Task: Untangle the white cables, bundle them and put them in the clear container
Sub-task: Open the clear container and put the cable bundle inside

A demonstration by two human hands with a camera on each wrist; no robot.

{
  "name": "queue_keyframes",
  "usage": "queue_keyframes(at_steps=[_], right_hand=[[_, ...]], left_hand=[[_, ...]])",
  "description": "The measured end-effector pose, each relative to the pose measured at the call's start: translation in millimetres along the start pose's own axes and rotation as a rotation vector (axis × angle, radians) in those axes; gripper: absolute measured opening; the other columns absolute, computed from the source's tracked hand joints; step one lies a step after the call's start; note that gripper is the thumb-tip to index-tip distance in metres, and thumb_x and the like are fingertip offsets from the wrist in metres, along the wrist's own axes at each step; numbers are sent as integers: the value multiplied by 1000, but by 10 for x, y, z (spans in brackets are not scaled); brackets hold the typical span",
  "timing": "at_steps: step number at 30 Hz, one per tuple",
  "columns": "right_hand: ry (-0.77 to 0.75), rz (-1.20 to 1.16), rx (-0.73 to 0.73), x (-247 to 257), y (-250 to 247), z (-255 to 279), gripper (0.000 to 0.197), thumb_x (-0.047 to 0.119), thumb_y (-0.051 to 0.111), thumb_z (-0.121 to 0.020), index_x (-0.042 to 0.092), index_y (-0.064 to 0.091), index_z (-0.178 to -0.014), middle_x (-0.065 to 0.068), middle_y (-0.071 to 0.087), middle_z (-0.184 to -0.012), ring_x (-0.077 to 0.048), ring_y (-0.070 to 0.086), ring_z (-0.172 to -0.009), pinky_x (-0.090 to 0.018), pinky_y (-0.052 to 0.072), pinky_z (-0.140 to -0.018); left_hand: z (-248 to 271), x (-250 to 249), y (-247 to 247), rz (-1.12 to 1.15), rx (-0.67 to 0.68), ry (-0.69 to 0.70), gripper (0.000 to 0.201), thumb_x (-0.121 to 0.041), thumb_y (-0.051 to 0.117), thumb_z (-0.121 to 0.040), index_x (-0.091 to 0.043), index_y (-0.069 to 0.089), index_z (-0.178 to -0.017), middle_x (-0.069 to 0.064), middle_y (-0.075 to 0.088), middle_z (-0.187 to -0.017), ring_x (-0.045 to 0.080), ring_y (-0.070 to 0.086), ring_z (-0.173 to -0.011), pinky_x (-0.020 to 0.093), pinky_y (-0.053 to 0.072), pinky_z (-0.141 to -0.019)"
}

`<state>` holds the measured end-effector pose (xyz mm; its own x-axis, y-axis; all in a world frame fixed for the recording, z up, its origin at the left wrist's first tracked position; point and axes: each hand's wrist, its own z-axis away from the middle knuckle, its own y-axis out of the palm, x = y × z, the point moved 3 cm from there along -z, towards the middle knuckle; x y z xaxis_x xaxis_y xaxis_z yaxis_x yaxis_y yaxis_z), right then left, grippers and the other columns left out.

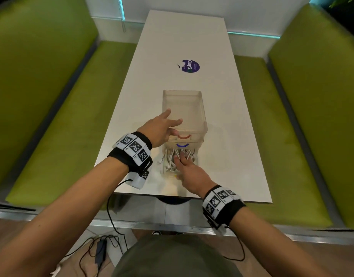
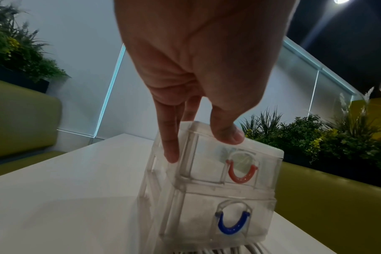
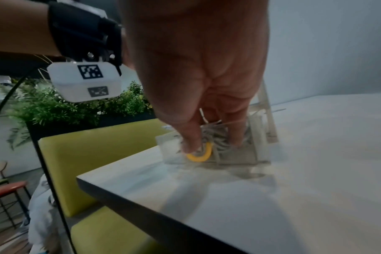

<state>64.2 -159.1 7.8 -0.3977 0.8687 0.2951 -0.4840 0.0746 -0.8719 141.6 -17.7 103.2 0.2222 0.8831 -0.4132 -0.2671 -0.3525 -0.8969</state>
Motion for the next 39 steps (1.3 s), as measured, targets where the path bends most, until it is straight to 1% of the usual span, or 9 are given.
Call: queue_keyframes(at_steps=[6,9,13,15,19,24,27,31,39], right_hand=[[89,121,-157,167,-27,180,67,3,53,-88,8,21,-147,-19,23,-151,-43,22,-136,-45,43,-96],[-31,151,-246,294,-116,154,68,1,60,-82,8,30,-143,-19,39,-139,-41,35,-126,-46,45,-95],[-253,146,-117,500,-163,-95,76,3,57,-89,17,14,-151,-15,15,-157,-35,14,-144,-45,25,-113],[-269,184,-71,482,-189,-185,65,9,53,-93,12,21,-149,-14,20,-156,-32,15,-144,-44,23,-115],[-297,32,-144,296,-170,-110,47,9,59,-89,-1,47,-133,-14,40,-146,-34,50,-122,-44,46,-95],[-294,-22,-295,170,32,3,25,8,66,-83,-1,60,-106,-14,53,-112,-33,62,-82,-42,55,-66],[-323,4,-421,167,21,39,14,7,74,-73,4,69,-86,-9,62,-90,-29,59,-79,-31,52,-65],[-249,-75,-384,61,-59,9,21,0,59,-84,8,71,-99,-9,61,-97,-27,55,-89,-27,42,-71],[-170,-172,-340,224,9,-68,4,-1,64,-76,3,66,-74,-12,61,-75,-32,58,-73,-37,51,-61]], left_hand=[[28,12,28,8,-15,-4,46,-15,43,-99,-32,42,-141,9,14,-160,29,39,-136,37,34,-105],[24,20,41,11,-19,-9,45,-18,44,-99,-34,42,-141,8,14,-160,30,38,-137,37,34,-106],[31,34,28,16,-27,-6,46,-16,43,-98,-33,43,-141,8,13,-161,29,39,-137,36,34,-107],[32,38,35,18,-27,-10,45,-18,44,-99,-34,43,-141,6,12,-161,28,39,-137,35,34,-106],[26,45,38,18,-24,-5,44,-23,46,-99,-35,42,-141,6,13,-161,30,40,-135,37,36,-105],[19,38,33,21,-25,-2,43,-25,48,-99,-35,43,-140,6,13,-161,30,39,-136,38,36,-105],[22,32,33,28,-15,-7,43,-30,49,-98,-36,43,-140,6,13,-161,29,36,-138,39,33,-107],[23,24,24,24,-12,1,43,-30,49,-98,-35,43,-140,6,13,-161,29,37,-138,40,34,-106],[33,36,26,33,-18,6,43,-28,49,-98,-35,43,-140,6,14,-160,30,39,-136,39,35,-105]])
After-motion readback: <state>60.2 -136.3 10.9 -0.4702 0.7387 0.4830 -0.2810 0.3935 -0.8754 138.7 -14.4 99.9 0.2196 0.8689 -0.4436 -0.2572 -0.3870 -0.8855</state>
